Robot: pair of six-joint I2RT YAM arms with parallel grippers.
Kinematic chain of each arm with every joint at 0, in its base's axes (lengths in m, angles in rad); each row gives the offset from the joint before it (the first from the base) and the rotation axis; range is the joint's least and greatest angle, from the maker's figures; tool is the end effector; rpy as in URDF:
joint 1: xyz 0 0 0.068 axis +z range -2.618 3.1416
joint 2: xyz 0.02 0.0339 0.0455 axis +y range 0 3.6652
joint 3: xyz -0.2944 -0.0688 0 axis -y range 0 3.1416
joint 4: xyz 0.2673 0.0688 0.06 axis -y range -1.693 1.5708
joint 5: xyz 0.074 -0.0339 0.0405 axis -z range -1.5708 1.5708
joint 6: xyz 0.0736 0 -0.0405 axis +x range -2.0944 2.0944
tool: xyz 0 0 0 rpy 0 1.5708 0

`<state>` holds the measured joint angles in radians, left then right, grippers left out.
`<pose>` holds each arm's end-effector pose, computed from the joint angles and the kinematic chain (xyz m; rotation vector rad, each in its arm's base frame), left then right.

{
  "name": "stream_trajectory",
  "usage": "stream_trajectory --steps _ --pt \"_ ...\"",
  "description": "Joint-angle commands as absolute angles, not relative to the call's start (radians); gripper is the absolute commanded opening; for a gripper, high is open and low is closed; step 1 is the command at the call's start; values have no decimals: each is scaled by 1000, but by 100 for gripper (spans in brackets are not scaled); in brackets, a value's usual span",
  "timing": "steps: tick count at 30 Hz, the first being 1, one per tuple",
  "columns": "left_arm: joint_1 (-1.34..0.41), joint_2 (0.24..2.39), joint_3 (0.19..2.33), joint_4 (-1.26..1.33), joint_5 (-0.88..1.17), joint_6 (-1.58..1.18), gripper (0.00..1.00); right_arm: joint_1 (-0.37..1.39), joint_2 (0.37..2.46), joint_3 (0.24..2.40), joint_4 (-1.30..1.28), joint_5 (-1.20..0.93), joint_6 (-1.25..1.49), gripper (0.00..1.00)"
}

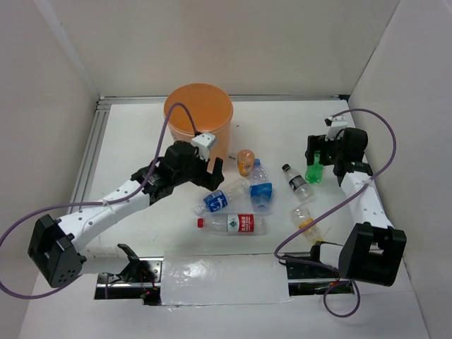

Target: Put the plastic bottles in the bin

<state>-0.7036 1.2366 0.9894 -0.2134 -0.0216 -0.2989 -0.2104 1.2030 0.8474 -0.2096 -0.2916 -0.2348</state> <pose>0.2523 -0.2120 0.3188 0.4055 2.0459 -0.6017 0.3053 -0.0436 0.2740 -0.1955 2.1007 0.0459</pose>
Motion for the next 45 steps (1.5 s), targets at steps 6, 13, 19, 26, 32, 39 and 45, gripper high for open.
stream_trajectory --steps 6,13,19,26,32,39,45 --pt "-792 1354 1041 -221 -93 -227 100 -245 1212 899 -268 -314 -255 100" --pt "-804 1424 1051 -200 -124 -218 100 -267 1239 899 -301 -391 -321 100" --pt "-804 1525 1061 -190 -135 -218 100 -276 1294 936 -301 -327 -305 100" --pt "-804 1675 1095 -179 -109 -199 97 -285 1327 945 -311 -336 -284 100" --pt "-804 1787 1115 -170 -84 -179 82 -295 1393 994 -331 -313 -284 100" --pt "-813 1688 1130 -187 -84 -179 20 -295 1495 1109 -362 -258 -174 100" --pt "-825 1500 1382 -261 -132 -158 17 -295 1638 1166 -397 -192 -124 100"
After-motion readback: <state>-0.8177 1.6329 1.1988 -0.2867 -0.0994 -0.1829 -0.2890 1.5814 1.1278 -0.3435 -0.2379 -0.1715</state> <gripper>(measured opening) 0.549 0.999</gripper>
